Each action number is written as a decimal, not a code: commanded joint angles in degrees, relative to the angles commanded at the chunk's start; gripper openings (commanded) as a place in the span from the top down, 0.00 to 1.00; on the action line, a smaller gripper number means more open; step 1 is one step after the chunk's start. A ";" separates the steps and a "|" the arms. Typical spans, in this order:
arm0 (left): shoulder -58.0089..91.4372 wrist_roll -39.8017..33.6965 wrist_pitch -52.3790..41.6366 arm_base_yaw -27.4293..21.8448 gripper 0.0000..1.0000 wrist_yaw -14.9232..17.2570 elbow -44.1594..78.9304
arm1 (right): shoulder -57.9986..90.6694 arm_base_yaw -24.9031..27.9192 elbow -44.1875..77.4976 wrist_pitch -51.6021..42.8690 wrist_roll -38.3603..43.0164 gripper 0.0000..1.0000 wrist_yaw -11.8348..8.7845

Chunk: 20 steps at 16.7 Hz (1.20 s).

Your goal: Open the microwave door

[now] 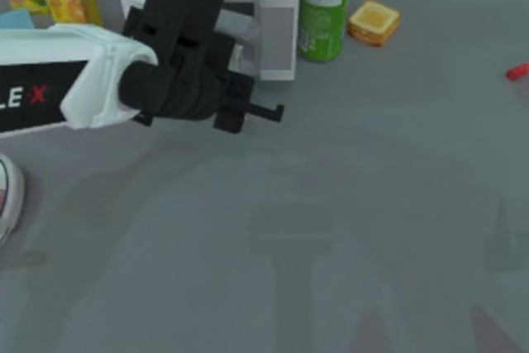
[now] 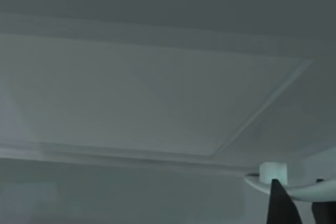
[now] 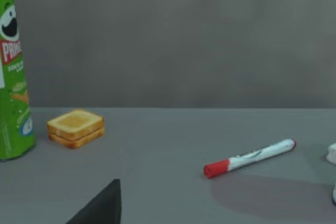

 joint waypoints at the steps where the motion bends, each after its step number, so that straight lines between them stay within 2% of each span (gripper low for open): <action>1: 0.00 0.00 0.00 0.00 1.00 0.00 0.00 | 0.00 0.00 0.00 0.00 0.00 0.00 0.00; 9: 0.00 0.00 0.00 0.00 1.00 0.00 0.00 | 0.00 0.00 0.00 0.00 0.00 0.00 0.00; 15: -1.02 1.91 0.31 0.67 1.00 1.75 -1.17 | 0.00 0.00 0.00 0.00 0.00 0.00 0.00; 20: -1.09 2.20 0.30 0.82 1.00 1.90 -1.38 | 0.00 0.00 0.00 0.00 0.00 0.00 0.00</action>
